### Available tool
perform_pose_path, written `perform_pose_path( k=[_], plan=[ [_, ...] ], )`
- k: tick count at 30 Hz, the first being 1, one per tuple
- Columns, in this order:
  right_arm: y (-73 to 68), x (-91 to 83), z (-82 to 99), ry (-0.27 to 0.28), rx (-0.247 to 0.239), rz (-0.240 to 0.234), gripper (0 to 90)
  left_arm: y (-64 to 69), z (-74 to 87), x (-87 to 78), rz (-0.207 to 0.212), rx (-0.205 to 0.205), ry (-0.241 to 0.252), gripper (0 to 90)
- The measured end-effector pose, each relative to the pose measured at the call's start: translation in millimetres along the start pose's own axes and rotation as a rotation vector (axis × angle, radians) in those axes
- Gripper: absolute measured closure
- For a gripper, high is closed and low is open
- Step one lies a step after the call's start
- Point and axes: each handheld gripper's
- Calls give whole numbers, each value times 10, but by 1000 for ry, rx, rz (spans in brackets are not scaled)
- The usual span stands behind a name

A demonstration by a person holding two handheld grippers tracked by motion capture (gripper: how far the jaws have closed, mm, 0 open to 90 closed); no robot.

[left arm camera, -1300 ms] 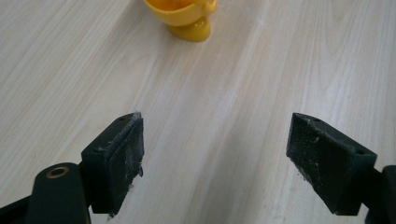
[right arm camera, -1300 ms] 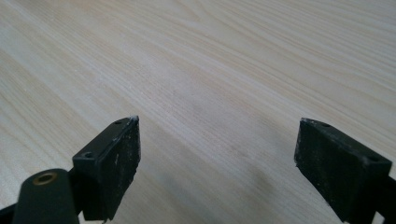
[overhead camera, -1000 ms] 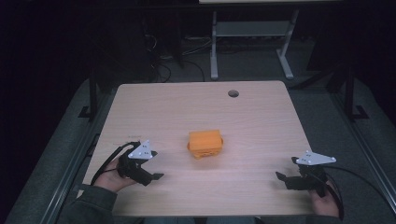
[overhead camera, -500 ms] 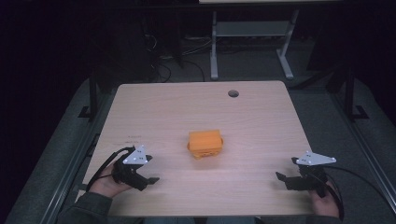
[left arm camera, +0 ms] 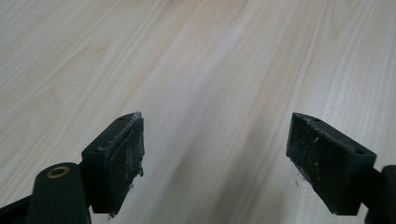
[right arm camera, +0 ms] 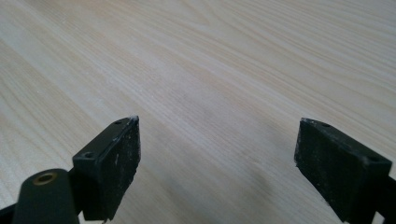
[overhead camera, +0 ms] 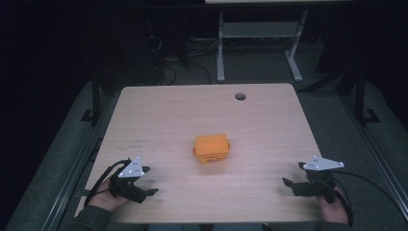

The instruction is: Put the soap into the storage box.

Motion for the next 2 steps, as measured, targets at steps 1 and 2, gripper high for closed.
perform_pose_path(
  k=[1, 2],
  plan=[
    [-6, 6, -4, 3, 1, -1, 139, -1, -1, 2, -2, 0, 3, 179],
    [-11, 4, -10, -3, 2, -2, 139, -3, 0, 7, -3, 0, 5, 178]
  ],
)
Point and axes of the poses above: each handheld gripper's, and its own axes: x roughly forward along the jaws, z roughly out of its underside, y roughly to its right, and after that the axes turned 11 degrees about -x, right-handed
